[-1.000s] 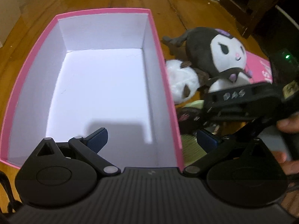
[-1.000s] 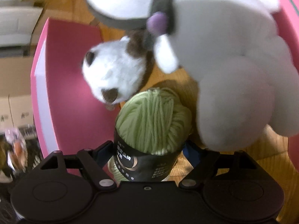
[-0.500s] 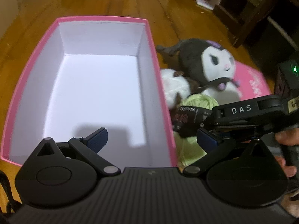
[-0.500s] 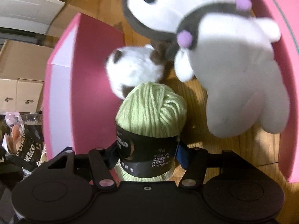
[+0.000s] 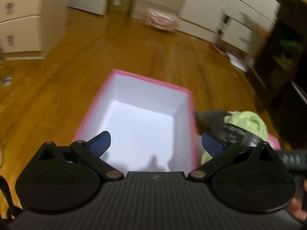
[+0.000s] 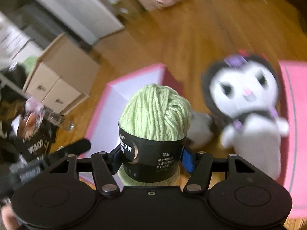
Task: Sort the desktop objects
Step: 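Carry the yarn over the pink box and release it inside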
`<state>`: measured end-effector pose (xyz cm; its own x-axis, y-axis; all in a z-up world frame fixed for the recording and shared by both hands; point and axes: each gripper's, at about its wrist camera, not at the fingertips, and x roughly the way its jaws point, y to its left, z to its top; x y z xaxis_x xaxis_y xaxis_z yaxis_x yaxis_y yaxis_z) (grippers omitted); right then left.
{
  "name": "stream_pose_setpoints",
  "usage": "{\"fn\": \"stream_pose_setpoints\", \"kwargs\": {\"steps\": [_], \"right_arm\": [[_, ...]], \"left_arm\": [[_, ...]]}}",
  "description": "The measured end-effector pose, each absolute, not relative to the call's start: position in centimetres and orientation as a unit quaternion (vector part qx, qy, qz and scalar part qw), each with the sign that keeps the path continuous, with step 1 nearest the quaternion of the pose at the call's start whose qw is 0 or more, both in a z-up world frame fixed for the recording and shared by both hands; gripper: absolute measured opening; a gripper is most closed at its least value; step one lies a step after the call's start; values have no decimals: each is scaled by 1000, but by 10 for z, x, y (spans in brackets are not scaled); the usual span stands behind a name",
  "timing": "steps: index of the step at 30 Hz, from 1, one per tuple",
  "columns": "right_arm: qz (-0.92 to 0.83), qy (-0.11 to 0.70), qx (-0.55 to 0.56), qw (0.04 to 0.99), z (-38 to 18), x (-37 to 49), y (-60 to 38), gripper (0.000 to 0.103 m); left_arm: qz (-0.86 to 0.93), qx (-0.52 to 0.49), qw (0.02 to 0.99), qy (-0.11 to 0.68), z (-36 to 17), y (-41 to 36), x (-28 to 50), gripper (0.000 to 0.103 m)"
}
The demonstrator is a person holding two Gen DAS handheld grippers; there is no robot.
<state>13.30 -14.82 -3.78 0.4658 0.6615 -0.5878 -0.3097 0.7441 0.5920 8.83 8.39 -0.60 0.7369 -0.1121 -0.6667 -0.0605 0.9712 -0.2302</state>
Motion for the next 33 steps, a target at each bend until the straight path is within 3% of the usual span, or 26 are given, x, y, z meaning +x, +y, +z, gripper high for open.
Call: {"fn": "stream_pose_setpoints", "kwargs": {"steps": [3,10,18,29,33], "right_arm": [[315,404,159,844,-25,127,-130,66],[336,406,79,846,-32,122,-78,66],[350,441,-41,826,-49,133,-43,66],[340,478,-96,804,-74,133,-23,66],[335,458,-137,812,-79,123,-15,71]], "left_arm": [[60,-84,934,343,7,88,84,103],[6,-121,939,323,9,100,87,103],[-7,-117,921,372,-21,90,110,103],[29,-100,899,426,-52,81,123,103],[32,-105,893,435,-57,82,127,103]]}}
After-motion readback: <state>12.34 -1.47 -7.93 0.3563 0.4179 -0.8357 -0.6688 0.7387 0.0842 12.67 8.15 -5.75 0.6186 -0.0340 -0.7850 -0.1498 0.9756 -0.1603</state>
